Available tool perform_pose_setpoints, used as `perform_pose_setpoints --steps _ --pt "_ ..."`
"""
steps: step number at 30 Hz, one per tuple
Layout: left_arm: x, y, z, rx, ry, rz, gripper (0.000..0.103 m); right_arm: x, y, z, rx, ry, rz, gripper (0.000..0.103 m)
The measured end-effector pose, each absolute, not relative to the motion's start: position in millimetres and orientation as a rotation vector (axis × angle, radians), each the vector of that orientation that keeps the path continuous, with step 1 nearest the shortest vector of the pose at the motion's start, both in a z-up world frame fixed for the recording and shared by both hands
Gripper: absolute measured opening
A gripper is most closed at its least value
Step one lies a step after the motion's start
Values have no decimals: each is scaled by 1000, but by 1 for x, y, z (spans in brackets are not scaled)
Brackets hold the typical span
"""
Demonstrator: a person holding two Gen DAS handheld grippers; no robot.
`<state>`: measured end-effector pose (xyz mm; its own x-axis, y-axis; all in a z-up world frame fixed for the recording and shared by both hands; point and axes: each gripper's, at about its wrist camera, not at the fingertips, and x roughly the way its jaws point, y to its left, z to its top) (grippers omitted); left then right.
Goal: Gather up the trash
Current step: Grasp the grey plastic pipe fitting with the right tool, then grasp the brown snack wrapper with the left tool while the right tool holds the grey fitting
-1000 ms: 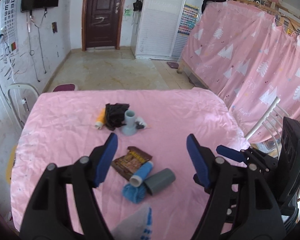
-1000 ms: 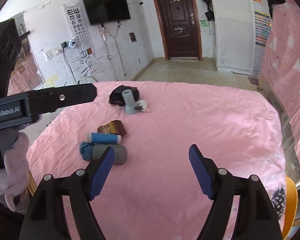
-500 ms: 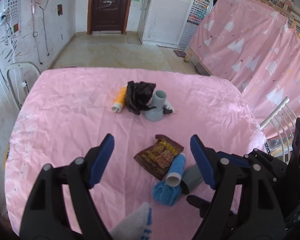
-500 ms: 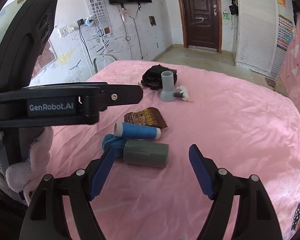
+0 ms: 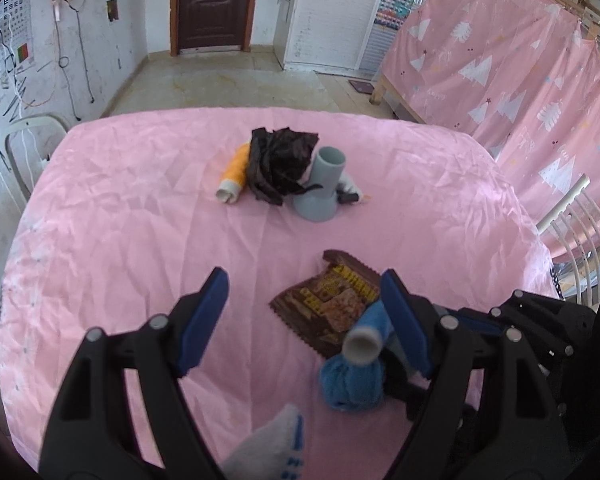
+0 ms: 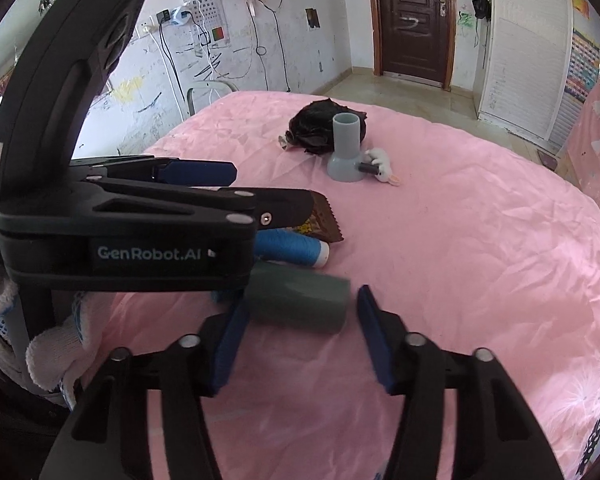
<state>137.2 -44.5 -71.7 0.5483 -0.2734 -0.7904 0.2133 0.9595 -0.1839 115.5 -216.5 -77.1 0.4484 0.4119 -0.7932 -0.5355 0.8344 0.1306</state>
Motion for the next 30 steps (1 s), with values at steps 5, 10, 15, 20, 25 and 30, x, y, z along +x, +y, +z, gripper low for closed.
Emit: perform_pose_setpoints --steps 5,10,15,20,25,30 --pt "139 -53 -77 -40 961 -295 75 114 -236 -74 -139 927 555 40" --pt "144 -62 -82 -22 978 -294 75 111 -267 -67 -98 900 511 40" --pt "150 -70 -84 -15 997 -290 58 108 -287 -65 -59 881 493 40" --pt "148 -77 -82 7 995 -290 37 106 -292 -65 -43 878 502 40" --pt "145 -78 -79 10 984 -274 36 104 -297 -62 -35 866 505 40" --pt "141 -74 -66 -4 948 -257 35 104 -304 -55 -20 841 495 40"
